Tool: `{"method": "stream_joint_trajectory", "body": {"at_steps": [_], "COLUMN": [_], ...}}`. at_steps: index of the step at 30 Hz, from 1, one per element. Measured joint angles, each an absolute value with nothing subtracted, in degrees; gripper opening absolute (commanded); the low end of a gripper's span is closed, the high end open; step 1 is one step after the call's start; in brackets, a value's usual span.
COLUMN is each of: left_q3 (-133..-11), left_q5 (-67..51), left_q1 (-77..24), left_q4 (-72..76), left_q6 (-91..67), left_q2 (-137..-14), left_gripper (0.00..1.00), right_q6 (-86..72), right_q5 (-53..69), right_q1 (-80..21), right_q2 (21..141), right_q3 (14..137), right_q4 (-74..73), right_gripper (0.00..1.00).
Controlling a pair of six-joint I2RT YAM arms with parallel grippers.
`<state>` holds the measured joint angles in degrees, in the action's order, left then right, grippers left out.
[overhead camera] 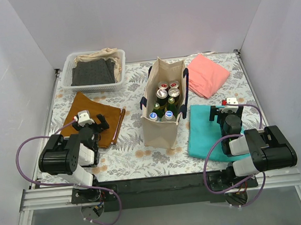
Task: Take the beverage out of the canvas bag
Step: Adjust the canvas bag at the center of the board.
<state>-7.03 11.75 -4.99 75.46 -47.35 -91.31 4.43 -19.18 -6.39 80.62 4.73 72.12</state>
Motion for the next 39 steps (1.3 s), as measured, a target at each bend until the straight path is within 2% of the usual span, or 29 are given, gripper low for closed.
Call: {"method": "stream_joint_trajectory", "body": {"at_steps": [7, 10, 14, 19, 26, 32, 39], "left_q3": [-7.03, -7.16, -11.99, -27.24, -50.72, -57.65, -65.60], "left_q5": [11.29, 10.63, 12.05, 14.35, 12.51, 7.77, 2.63], "left_q1": [-4.99, -4.99, -5.02, -4.99, -4.99, -5.08, -4.97], "left_q4": [75.46, 74.08, 63.20, 41.17, 9.61, -4.54, -11.25], "left_q6": [-47.05, -46.76, -47.37, -51.07, -56.82, -60.99, -65.95], "left_q2": [-91.29, -89.82, -81.12, -73.19, -72.16, -71.77, -72.01], "left_gripper": [0.96, 0.96, 0.96, 0.96, 0.96, 0.98, 0.98], "right_q6": [4.38, 4.38, 3.38, -2.61, -7.53, -10.48, -20.29], "right_q5": [-19.35, -19.86, -21.17, -19.92, -5.39, 8.91, 21.89], "right_q1": [-6.39, -6.42, -6.44, -6.46, -6.42, -6.39, -3.60], "right_q2": [79.90, 76.75, 71.31, 63.46, 63.72, 67.70, 66.76], "right_q3": [4.82, 7.57, 19.51, 30.00, 43.57, 55.79, 59.07], "right_q4": [71.02, 63.77, 47.46, 34.59, 15.90, 4.62, 1.28], "right_gripper": [0.98, 0.98, 0.98, 0.98, 0.98, 0.98, 0.98]}}
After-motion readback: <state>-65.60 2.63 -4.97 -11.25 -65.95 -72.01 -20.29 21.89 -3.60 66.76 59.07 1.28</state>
